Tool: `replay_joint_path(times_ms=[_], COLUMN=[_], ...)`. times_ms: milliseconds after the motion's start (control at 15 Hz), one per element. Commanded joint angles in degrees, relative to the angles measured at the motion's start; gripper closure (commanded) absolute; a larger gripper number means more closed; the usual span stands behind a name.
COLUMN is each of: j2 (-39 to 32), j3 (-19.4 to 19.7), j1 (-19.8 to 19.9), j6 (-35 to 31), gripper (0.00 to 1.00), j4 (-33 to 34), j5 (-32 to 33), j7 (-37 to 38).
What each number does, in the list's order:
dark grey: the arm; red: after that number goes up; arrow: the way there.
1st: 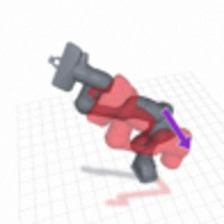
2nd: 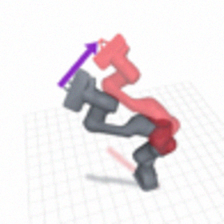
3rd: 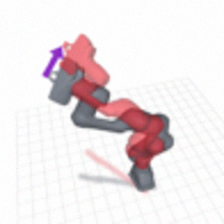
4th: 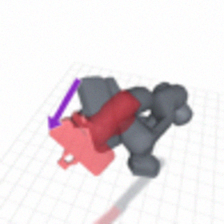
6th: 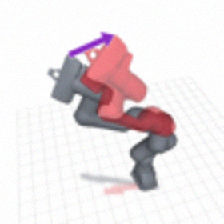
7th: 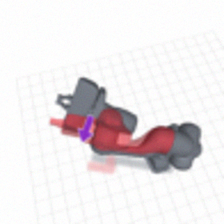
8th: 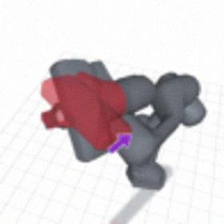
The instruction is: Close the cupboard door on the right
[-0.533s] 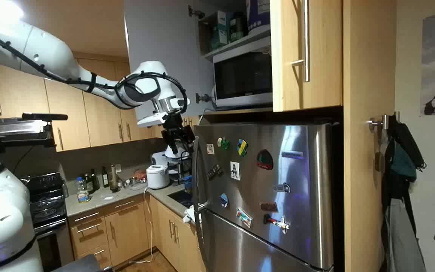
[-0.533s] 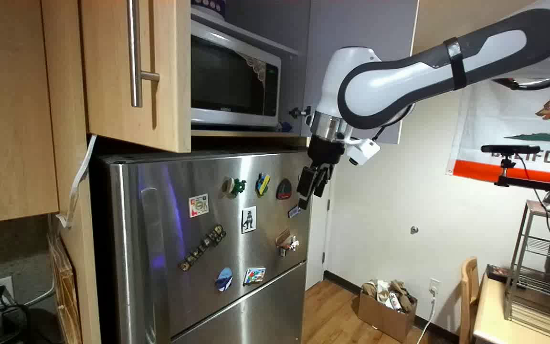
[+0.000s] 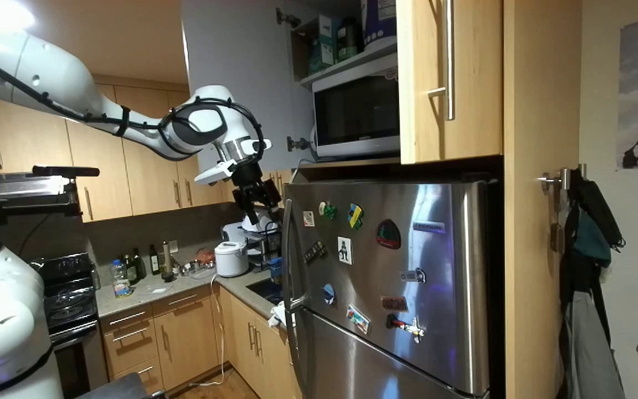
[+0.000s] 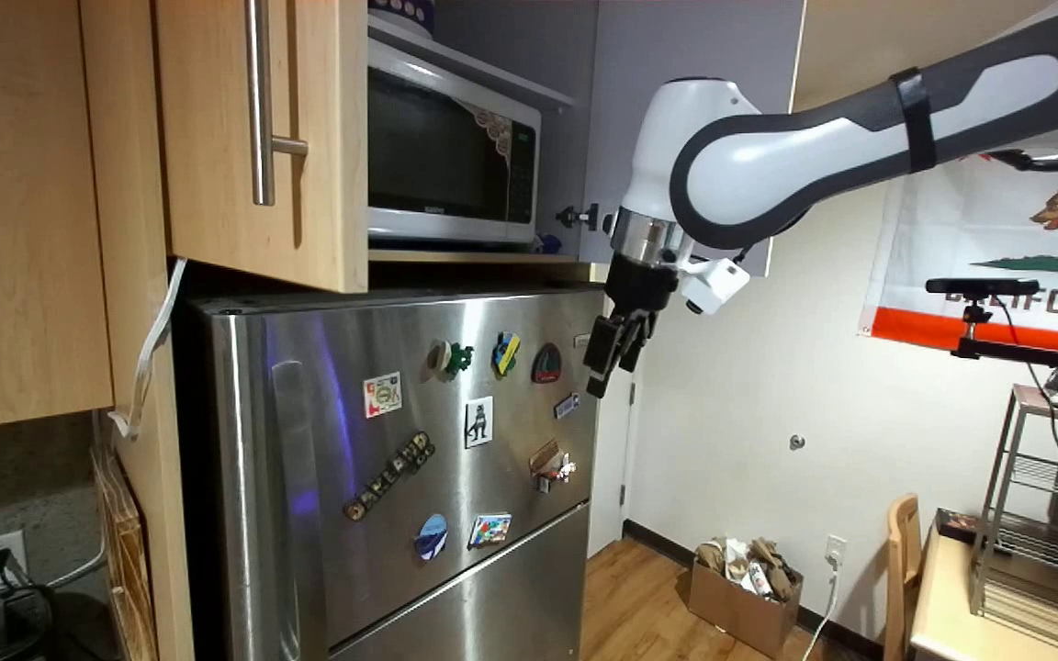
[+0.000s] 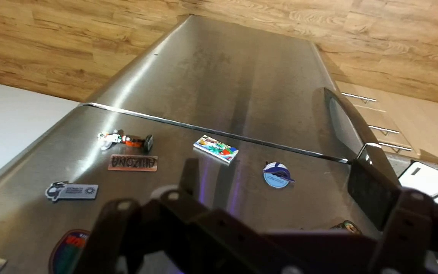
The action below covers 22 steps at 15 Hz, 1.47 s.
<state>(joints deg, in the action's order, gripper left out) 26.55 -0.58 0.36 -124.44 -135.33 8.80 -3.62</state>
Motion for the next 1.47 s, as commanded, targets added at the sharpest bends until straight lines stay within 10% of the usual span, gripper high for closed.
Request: replay_joint_path(times_ms=[0, 867, 1400], j2=[9.74, 34.68, 31.79], j3=[-1.73, -2.8, 0.5], j1=[1.45, 15.04, 26.62], j6=[1.41, -0.07, -11.54], gripper=[0.0, 0.0, 0.0], j4=[-6.02, -19.08, -17.16], j5=[2.97, 7.64, 10.2], j7=[4.72, 23.95, 25.54])
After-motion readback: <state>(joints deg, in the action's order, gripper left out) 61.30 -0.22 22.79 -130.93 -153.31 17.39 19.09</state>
